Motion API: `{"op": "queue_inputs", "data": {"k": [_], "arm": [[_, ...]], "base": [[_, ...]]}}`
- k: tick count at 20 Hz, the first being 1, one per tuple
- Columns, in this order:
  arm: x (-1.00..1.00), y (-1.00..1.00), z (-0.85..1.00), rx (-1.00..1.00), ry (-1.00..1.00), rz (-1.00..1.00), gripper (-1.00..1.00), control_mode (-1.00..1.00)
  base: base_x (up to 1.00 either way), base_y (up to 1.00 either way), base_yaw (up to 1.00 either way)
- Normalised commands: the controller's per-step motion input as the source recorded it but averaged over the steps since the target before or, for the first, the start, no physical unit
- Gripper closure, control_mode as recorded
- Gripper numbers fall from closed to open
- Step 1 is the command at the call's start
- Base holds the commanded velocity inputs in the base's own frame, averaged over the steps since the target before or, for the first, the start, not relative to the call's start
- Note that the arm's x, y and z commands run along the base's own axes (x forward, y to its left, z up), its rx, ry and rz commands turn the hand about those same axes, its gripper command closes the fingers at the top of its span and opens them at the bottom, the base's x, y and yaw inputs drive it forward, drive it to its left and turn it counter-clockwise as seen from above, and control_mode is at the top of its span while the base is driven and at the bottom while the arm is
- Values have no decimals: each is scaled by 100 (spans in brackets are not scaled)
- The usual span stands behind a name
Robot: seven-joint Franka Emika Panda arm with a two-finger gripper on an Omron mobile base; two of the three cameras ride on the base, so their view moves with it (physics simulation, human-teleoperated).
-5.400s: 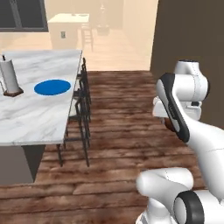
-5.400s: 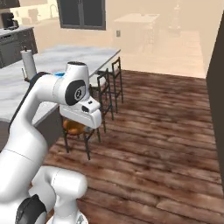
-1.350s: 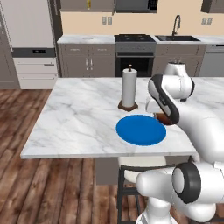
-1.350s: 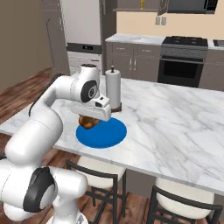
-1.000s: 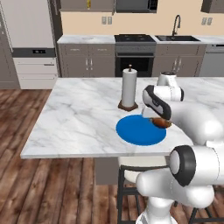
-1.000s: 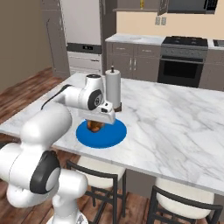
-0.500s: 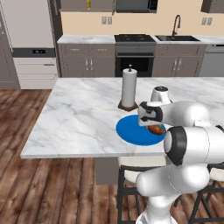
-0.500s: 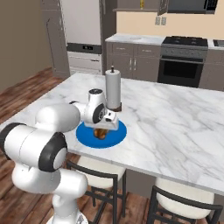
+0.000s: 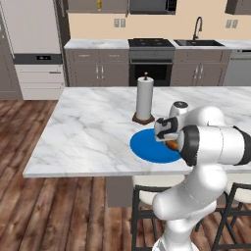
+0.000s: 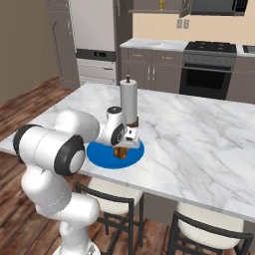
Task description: Move the hot dog bun to the plate on the dining table and place the condiment next to that plate. Then navigate to the fridge and take the sausage and place it on the plate as well.
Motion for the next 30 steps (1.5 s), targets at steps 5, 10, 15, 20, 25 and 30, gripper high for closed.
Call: {"op": "queue_inputs", "data": {"k": [5, 10, 15, 20, 25, 30], "arm": [[24, -4, -7, 0, -10, 3, 100, -100], [30, 0, -15, 0, -3, 1, -100, -100], [20, 0, -10, 0, -1, 0, -100, -100], [20, -2, 0, 0, 0, 0, -100, -100], [11, -3, 6, 0, 0, 0, -100, -100], [-72, -2, 91, 9, 0, 3, -100, -100]], "base": [[0, 0, 0], [0, 0, 0], [0, 0, 0], [0, 0, 0], [0, 0, 0], [0, 0, 0]]}}
